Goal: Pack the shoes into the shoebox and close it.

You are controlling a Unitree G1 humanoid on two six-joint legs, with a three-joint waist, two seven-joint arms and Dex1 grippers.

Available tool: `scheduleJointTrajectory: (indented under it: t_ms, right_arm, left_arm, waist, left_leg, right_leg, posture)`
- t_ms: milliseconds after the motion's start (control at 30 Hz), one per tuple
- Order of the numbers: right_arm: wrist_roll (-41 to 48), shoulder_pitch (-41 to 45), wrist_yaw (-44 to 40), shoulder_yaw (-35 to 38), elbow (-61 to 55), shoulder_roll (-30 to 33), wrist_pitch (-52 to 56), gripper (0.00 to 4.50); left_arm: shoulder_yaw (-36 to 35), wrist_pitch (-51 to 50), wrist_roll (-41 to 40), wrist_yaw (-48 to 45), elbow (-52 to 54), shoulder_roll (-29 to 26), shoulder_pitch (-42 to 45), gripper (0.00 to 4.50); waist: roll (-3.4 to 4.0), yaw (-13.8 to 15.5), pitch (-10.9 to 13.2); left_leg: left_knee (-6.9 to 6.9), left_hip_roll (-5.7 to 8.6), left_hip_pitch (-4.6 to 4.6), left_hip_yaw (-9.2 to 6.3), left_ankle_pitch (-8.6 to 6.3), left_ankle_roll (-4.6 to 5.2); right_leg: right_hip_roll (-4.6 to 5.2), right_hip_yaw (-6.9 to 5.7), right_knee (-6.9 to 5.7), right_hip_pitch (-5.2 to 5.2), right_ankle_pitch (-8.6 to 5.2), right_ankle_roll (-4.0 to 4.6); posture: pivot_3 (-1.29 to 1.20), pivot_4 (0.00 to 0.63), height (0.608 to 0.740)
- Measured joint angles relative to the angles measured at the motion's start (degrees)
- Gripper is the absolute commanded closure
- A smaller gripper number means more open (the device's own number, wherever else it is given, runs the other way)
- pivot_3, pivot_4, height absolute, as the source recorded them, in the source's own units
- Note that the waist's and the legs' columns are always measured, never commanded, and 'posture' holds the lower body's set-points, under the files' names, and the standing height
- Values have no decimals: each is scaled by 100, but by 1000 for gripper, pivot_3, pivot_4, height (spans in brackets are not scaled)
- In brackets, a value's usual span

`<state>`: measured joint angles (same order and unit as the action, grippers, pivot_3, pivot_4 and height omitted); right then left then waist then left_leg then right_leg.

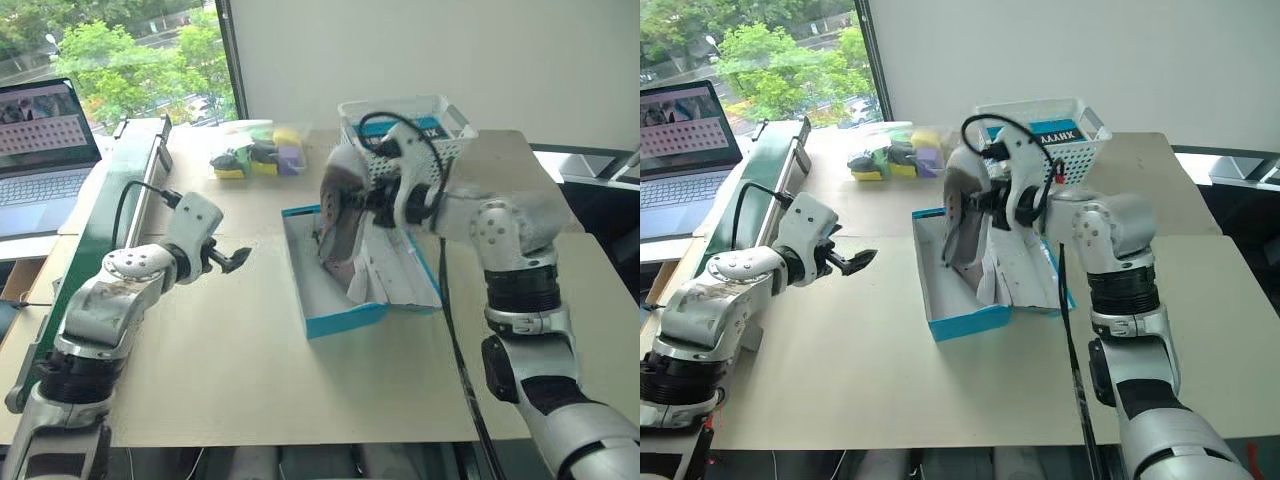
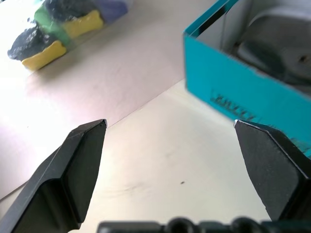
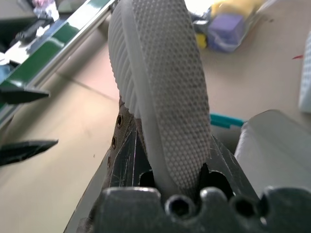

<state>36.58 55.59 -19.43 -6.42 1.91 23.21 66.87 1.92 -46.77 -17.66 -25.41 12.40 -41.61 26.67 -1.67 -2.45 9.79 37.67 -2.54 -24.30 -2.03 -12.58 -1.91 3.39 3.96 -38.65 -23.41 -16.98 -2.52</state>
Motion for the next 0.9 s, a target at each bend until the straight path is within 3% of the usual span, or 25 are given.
scheduleJointTrajectory:
  t_ms: [467,567,600,667,900]
  right_arm:
    - [-997,-136,-836,-1214,1061,-297,-26,4115]
    - [-1337,165,-897,-1347,1645,-546,-108,4115]
    - [-1493,294,-933,-1415,1941,-654,-207,3322]
    - [-1688,432,-994,-1533,2269,-782,-450,2859]
    - [-2203,601,-1359,-1612,2785,-1108,-903,380]
  left_arm:
    - [-366,40,-119,-28,269,601,35,0]
    - [-459,-6,-187,-8,289,699,41,0]
    - [-474,-25,-199,11,295,749,41,0]
    - [-473,-62,-199,15,300,772,40,0]
    - [-473,-124,-197,22,402,820,40,0]
  waist:
    - [0,-20,0]
    - [-1,-32,-1]
    - [-2,-36,-1]
    - [-2,-39,-2]
    - [-2,-23,-1]
  left_leg:
    - [1,0,1,0,0,0]
    - [2,0,13,0,0,0]
    - [3,0,19,0,0,0]
    - [3,0,27,0,0,0]
    - [5,0,28,-2,0,0]
  right_leg:
    - [1,0,0,1,0,0]
    - [0,1,-10,6,0,0]
    - [-1,1,-11,11,0,1]
    - [-2,1,-17,16,1,1]
    - [-2,2,-29,13,1,1]
  posture:
    - [0,150,740]
    - [0,150,740]
    - [0,150,740]
    - [0,150,740]
    - [0,150,740]
